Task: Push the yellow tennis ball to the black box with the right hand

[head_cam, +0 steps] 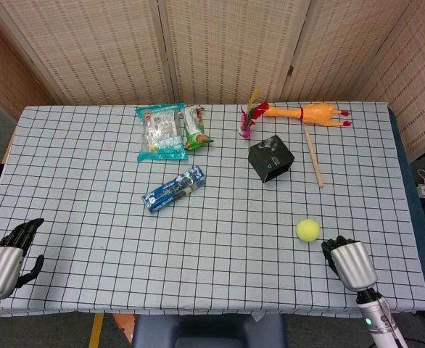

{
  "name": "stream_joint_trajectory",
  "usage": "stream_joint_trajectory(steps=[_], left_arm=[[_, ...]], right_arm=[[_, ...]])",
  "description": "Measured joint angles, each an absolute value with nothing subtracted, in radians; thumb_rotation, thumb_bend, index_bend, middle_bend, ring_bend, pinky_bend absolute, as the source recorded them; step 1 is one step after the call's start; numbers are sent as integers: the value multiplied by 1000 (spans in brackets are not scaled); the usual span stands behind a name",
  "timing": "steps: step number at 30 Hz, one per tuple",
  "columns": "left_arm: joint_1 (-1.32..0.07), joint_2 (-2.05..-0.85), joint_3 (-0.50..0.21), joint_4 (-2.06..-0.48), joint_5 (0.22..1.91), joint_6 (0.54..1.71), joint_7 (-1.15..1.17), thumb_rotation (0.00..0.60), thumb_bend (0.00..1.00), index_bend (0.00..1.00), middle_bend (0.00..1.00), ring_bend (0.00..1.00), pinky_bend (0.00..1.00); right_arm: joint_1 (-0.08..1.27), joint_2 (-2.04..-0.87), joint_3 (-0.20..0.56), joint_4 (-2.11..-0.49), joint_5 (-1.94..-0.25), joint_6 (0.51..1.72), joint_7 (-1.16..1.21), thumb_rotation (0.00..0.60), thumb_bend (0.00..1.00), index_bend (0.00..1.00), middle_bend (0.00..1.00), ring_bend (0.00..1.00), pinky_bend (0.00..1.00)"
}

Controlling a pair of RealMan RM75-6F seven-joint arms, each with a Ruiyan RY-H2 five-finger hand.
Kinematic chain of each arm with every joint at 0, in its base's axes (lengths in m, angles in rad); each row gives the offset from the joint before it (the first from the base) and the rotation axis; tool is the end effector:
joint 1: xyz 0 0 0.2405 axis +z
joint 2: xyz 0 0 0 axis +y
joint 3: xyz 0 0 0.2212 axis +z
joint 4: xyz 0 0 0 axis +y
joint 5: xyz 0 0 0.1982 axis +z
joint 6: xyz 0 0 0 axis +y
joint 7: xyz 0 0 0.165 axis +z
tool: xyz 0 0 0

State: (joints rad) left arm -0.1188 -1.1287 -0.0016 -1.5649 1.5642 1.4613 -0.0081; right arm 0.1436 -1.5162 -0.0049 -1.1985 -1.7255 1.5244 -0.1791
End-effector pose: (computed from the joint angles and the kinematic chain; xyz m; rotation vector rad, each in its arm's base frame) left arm -0.2729 0.1981 0.1410 -1.5053 -0.8848 -0.8936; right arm -0.2570 -0.2007 0.0539 1.6604 -0.6089 0.9153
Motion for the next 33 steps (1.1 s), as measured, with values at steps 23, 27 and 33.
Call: stream_joint_trajectory(steps=[23,27,33], left_arm=[[-126,-1125,7,-1575,1562,1439,0,600,476,75,85,101,311],[-127,-1125,7,-1575,1560,1435,1,600,477,75,85,101,311],[-129,-1126,8,-1575,1559,1431,4,600,477,75,85,101,312]], right_arm=[[187,-1625,5,-1131,-1606,1369,-211,600,996,927,764,633,874],[198,-1648,13,-1105,-1594,1358,-206,600,996,926,764,633,874],[221,-1688,28,-1049,-1577,1332,-191,600,996,926,764,633,874]])
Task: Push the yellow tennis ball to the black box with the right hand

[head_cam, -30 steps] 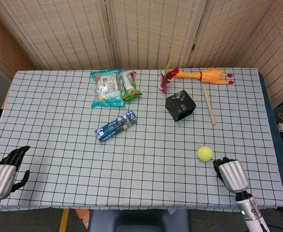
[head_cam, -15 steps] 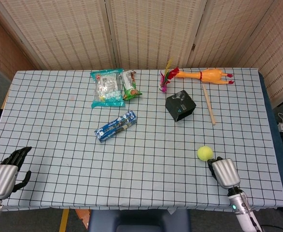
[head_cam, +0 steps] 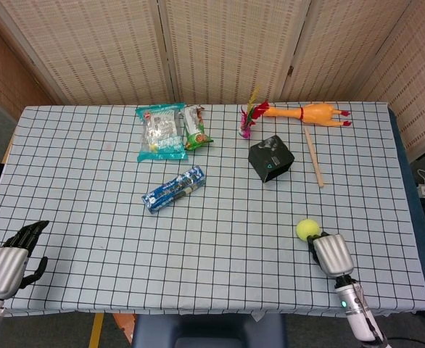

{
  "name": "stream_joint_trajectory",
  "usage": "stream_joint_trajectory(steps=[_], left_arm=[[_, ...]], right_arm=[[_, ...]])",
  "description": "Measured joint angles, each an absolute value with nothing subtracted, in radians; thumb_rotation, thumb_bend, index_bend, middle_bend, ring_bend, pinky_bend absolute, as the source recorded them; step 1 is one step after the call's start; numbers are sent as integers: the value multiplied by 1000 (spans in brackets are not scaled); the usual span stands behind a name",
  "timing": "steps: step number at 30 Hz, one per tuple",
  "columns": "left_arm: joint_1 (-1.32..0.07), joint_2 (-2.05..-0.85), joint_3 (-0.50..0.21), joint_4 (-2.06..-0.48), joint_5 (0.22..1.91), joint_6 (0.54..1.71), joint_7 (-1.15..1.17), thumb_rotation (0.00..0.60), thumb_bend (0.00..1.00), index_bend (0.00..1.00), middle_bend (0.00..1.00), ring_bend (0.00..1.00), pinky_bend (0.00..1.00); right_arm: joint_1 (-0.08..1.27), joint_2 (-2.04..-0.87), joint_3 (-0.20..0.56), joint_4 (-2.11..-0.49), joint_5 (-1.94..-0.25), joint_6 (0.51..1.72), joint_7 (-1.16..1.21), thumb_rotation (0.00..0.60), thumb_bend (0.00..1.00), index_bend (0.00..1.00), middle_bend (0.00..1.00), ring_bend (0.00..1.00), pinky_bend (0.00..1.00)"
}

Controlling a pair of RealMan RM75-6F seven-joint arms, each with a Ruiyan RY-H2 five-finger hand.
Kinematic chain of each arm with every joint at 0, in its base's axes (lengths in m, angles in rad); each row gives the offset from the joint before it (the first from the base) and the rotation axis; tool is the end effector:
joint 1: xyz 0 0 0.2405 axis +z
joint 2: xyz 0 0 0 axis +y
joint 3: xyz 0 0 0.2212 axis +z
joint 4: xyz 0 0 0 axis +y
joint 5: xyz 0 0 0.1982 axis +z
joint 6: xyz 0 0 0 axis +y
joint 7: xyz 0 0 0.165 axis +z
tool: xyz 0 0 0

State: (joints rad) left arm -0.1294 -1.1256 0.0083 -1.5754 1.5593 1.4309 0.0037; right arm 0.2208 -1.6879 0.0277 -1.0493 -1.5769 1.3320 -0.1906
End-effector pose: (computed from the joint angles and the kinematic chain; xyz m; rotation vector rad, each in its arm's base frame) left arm -0.2729 0.1984 0.1353 -1.5318 -0.9048 -0.8683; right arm -0.2687 -0.2304 0.0007 1.6749 -0.7474 0.7858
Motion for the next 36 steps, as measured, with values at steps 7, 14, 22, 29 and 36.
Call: stream_joint_trajectory(steps=[7,14,22,29,36], left_arm=[[-130,-1125,10,-1576,1560,1429,3,600,476,76,85,101,315],[-131,-1125,11,-1575,1560,1428,3,600,477,76,85,101,316],[-133,-1125,11,-1572,1558,1425,1,600,477,76,85,101,318],[-134,-1126,13,-1572,1558,1420,4,600,477,75,85,101,319],[-136,-1126,14,-1573,1558,1415,7,600,477,76,86,101,319]], right_arm=[[252,-1738,43,-980,-1572,1324,-156,600,995,926,764,633,874],[285,-1779,61,-923,-1563,1310,-116,600,996,927,764,633,874],[331,-1848,79,-803,-1561,1305,-100,600,996,926,764,633,873],[375,-1905,100,-710,-1552,1303,-82,600,996,926,764,633,873],[410,-1938,122,-642,-1533,1294,-65,600,995,926,764,633,873]])
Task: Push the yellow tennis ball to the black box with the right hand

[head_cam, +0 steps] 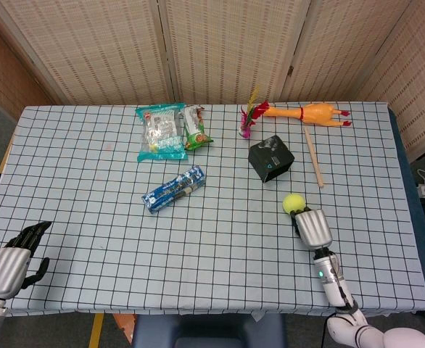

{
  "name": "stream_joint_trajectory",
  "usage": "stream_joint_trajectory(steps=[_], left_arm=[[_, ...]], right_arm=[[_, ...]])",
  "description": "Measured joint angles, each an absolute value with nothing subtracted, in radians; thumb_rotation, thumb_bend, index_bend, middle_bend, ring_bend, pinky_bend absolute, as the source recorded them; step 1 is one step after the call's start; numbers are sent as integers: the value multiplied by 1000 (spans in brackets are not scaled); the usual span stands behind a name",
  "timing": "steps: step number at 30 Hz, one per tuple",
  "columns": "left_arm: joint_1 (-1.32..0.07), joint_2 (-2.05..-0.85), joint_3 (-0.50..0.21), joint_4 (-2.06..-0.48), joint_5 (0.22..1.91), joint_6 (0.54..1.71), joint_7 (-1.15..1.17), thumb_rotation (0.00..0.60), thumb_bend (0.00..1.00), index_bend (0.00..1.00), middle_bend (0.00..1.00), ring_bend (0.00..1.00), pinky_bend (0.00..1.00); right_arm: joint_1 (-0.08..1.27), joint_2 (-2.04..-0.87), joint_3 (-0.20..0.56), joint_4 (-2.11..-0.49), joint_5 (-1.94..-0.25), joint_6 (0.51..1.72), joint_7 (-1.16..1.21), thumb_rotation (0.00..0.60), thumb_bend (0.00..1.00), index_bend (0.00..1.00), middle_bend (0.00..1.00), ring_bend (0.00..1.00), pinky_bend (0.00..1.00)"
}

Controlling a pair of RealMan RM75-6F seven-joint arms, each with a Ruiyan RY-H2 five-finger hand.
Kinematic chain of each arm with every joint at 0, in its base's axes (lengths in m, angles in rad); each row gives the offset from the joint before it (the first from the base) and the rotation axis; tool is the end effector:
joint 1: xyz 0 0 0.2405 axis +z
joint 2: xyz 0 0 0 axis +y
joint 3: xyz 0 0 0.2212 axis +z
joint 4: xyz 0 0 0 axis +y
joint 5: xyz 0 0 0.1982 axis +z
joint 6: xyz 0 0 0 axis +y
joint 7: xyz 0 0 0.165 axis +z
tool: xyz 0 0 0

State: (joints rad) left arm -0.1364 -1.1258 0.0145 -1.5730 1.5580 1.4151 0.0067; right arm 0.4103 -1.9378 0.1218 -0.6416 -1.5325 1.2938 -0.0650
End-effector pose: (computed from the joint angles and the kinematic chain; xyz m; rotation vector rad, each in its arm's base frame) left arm -0.2739 0.1988 0.1323 -1.5484 -0.9120 -0.8534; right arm -0.2501 -0.2991 -0.0225 1.6205 -0.6513 0.8514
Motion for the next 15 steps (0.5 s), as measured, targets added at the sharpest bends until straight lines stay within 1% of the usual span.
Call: stream_joint_trajectory(steps=[15], left_arm=[[-138,-1128,12,-1570,1546,1408,11,600,476,76,86,100,320]], right_arm=[[493,-2009,153,-454,-1487,1219,-25,600,996,926,764,633,873]])
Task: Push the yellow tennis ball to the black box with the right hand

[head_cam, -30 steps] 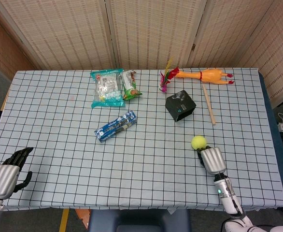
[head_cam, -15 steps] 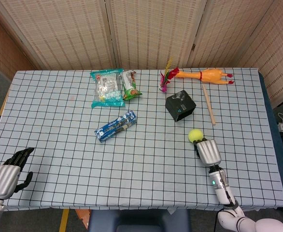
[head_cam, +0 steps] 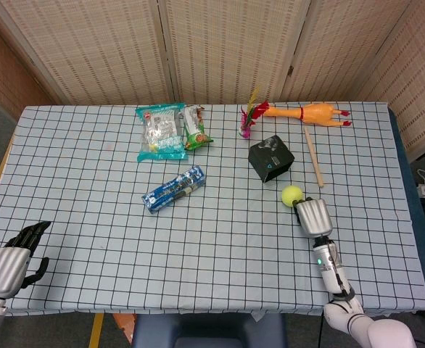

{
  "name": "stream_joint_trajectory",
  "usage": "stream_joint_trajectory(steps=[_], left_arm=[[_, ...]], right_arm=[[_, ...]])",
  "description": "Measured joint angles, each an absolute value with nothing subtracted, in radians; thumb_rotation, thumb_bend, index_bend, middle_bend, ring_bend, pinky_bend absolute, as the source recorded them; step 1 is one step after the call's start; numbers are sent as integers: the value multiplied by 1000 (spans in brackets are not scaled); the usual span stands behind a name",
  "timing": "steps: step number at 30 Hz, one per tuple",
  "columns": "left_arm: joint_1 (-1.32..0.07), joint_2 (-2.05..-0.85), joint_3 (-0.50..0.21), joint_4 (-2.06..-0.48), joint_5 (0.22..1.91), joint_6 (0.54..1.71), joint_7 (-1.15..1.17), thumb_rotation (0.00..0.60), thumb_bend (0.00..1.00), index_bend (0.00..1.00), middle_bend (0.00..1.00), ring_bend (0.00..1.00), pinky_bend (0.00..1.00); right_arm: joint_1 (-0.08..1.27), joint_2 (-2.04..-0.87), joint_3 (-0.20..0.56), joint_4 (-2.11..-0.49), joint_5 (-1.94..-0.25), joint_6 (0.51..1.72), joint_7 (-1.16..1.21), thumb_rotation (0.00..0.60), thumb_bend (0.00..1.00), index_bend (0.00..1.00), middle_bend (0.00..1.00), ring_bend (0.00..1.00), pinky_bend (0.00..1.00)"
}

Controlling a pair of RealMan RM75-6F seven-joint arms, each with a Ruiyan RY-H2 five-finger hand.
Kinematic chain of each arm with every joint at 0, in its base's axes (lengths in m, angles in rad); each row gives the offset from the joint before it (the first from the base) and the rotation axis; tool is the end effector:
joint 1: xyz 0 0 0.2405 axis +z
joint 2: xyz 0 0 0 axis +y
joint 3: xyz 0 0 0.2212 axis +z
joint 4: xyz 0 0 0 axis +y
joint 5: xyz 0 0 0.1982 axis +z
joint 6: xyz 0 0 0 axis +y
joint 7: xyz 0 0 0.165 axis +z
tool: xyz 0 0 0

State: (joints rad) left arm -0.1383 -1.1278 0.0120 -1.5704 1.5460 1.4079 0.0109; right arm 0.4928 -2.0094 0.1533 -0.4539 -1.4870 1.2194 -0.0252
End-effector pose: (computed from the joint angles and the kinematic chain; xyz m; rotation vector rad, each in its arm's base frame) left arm -0.2759 0.2000 0.1321 -1.5429 -0.9152 -0.8426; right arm -0.2561 -0.3281 -0.0214 1.6015 -0.6281 0.7823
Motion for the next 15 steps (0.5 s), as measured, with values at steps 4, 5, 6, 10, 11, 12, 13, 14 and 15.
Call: stream_joint_trajectory(steps=[4,5,6,10,11,12,13,14,15], left_arm=[[-140,-1128,10,-1570,1536,1401,13,600,476,75,86,101,321],[-140,-1128,10,-1570,1535,1400,13,600,476,75,86,100,321],[-140,-1128,9,-1570,1534,1399,13,600,476,75,86,101,321],[-142,-1129,9,-1569,1529,1393,16,600,477,75,86,100,321],[-143,-1129,9,-1569,1529,1392,17,600,477,76,86,100,321],[-143,-1129,9,-1570,1528,1390,18,600,477,76,86,100,321],[-144,-1129,9,-1571,1527,1389,19,600,477,76,86,101,321],[-144,-1129,9,-1572,1526,1386,21,600,476,76,86,101,321],[-145,-1129,9,-1572,1525,1385,24,600,477,76,86,101,321]], right_arm=[[516,-2028,157,-406,-1477,1194,-13,600,996,926,764,633,873],[522,-2031,158,-396,-1476,1189,-11,600,996,926,764,633,873],[528,-2036,158,-383,-1474,1181,-9,600,996,926,764,633,873],[548,-2049,159,-350,-1468,1167,1,600,996,926,764,630,873],[552,-2051,160,-345,-1466,1165,3,600,996,926,764,628,873],[556,-2054,160,-338,-1464,1164,3,600,996,924,764,624,872],[559,-2055,161,-332,-1463,1162,3,600,996,921,764,619,870],[563,-2057,162,-326,-1461,1159,2,600,996,917,764,614,869],[568,-2059,164,-319,-1458,1153,-1,600,996,912,764,607,866]])
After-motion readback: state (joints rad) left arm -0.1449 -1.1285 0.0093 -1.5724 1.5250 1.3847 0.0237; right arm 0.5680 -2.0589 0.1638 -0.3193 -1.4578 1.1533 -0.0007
